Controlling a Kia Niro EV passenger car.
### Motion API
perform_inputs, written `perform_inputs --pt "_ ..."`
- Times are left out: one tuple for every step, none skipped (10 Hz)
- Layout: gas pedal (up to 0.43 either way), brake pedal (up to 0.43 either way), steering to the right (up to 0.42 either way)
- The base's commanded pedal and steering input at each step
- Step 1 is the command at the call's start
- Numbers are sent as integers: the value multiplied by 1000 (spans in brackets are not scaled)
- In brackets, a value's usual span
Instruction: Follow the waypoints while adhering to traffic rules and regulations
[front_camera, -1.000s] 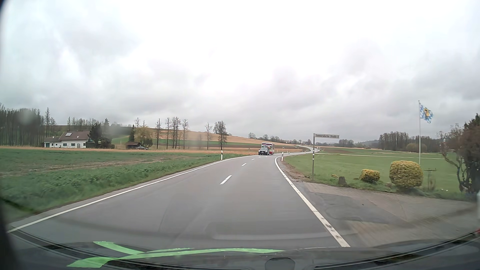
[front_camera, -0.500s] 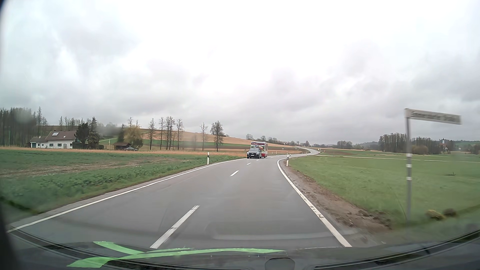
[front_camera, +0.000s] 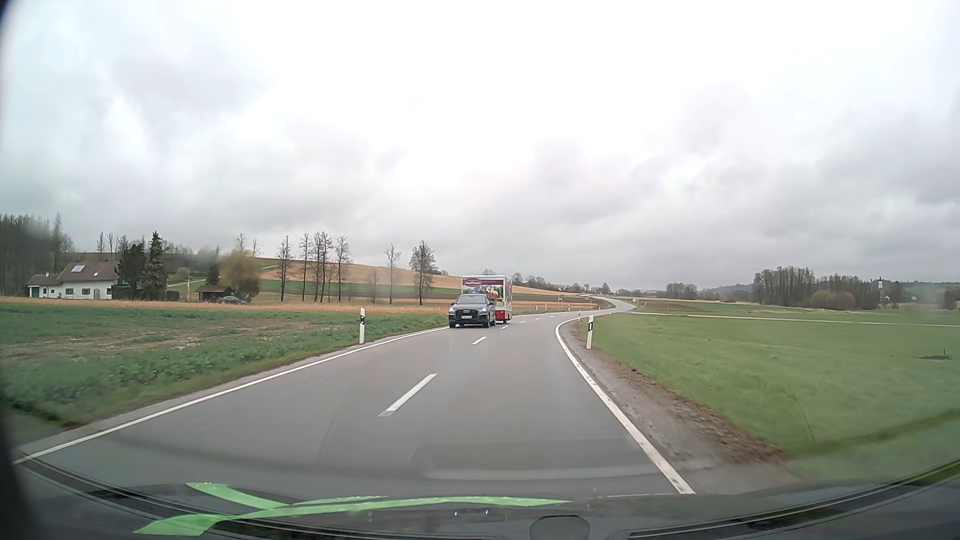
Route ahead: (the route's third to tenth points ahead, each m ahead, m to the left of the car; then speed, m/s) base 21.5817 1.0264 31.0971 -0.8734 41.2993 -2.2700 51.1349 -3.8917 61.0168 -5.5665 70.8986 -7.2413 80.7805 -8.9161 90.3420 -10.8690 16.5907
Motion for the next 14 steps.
perform_inputs --pt "20 0 10" --pt "28 0 10" --pt "47 0 10" --pt "47 0 8" --pt "59 0 5" --pt "59 0 4" --pt "67 0 4" --pt "79 0 4" --pt "87 0 4" --pt "98 0 5" --pt "130 0 5" --pt "138 0 5" --pt "138 0 5" --pt "150 0 6"
